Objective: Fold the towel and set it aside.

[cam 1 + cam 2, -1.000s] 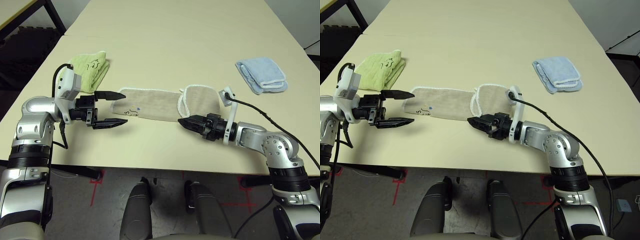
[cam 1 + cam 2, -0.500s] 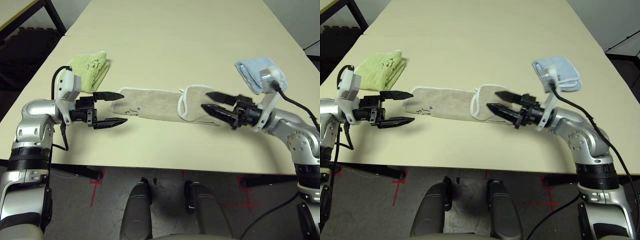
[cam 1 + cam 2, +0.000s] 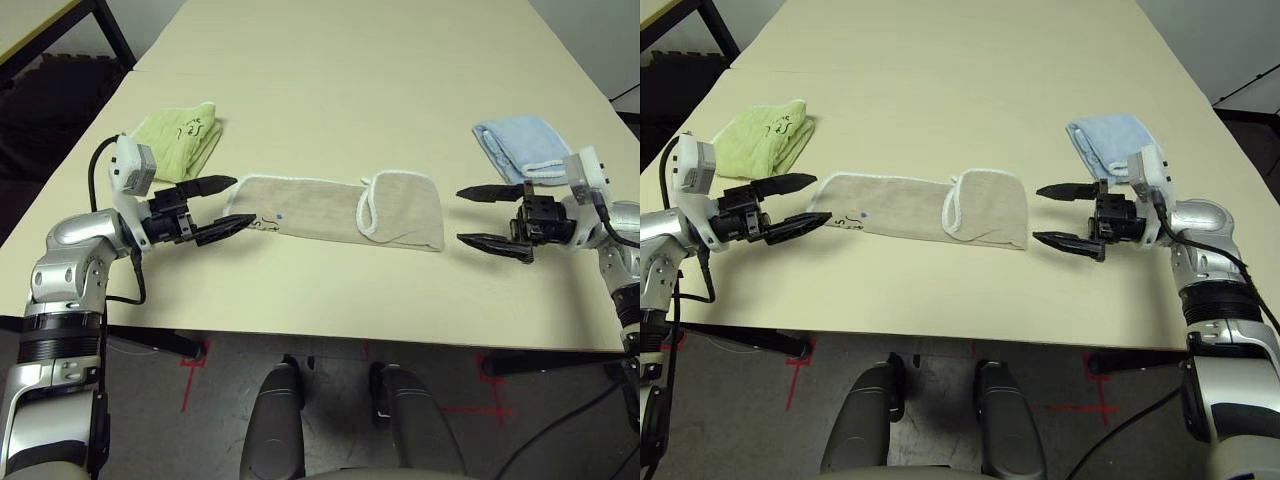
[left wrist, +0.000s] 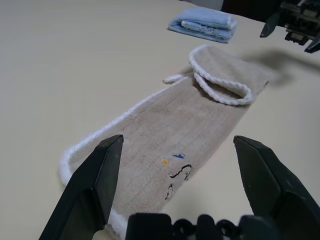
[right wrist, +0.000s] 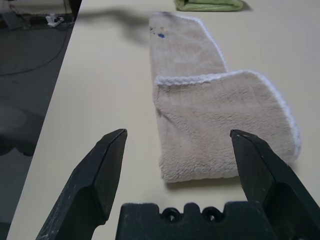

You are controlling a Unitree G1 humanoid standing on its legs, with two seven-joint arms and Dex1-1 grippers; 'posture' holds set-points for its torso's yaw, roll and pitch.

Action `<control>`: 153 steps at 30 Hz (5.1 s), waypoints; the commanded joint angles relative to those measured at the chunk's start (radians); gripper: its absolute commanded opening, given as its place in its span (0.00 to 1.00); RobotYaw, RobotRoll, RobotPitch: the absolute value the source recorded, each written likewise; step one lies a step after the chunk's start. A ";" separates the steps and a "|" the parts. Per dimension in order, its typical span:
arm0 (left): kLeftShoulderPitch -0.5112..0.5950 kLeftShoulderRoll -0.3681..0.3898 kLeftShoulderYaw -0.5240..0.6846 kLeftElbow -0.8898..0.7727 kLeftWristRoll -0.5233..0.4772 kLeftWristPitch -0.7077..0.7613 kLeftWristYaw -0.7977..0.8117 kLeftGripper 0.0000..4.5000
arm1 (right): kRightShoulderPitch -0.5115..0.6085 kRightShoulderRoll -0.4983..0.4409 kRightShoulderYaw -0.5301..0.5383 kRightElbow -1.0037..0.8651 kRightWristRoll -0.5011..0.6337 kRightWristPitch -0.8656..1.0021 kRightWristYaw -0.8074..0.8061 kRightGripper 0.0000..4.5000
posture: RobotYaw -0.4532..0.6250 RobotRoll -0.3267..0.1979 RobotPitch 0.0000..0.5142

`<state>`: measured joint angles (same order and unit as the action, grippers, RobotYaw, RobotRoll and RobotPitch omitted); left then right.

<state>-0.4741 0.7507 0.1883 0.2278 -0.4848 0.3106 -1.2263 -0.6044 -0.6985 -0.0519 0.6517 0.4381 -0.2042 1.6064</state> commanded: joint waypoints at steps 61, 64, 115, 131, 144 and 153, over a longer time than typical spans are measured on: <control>-0.191 -0.247 0.480 0.081 -0.205 1.210 0.829 1.00 | 0.082 0.009 -0.015 -0.128 -0.026 0.010 -0.044 1.00 | 0.44 0.62 0.35; -0.198 -0.249 0.487 0.108 -0.207 1.185 0.836 1.00 | 0.082 0.008 -0.014 -0.129 -0.029 0.011 -0.044 1.00 | 0.43 0.62 0.35; -0.147 -0.064 0.500 0.001 -0.311 1.187 0.733 0.01 | 0.019 0.037 -0.004 -0.039 -0.077 -0.030 -0.046 1.00 | 0.48 0.62 0.31; -0.410 -0.299 0.346 -0.103 -0.625 1.304 0.817 0.01 | 0.018 0.026 -0.012 0.020 -0.095 -0.077 -0.057 1.00 | 0.47 0.62 0.30; -0.456 -0.413 0.120 -0.050 -0.500 1.207 0.779 0.01 | -0.033 0.035 -0.032 0.083 -0.081 -0.074 -0.097 1.00 | 0.47 0.62 0.31; -0.451 -0.391 -0.038 -0.038 -0.444 1.138 0.655 0.01 | -0.039 0.051 -0.041 0.067 -0.070 -0.042 -0.095 1.00 | 0.47 0.62 0.32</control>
<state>-0.9231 0.3687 0.1742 0.1767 -0.9422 1.4594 -0.5533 -0.6449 -0.6476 -0.0816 0.7157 0.3658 -0.2500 1.5072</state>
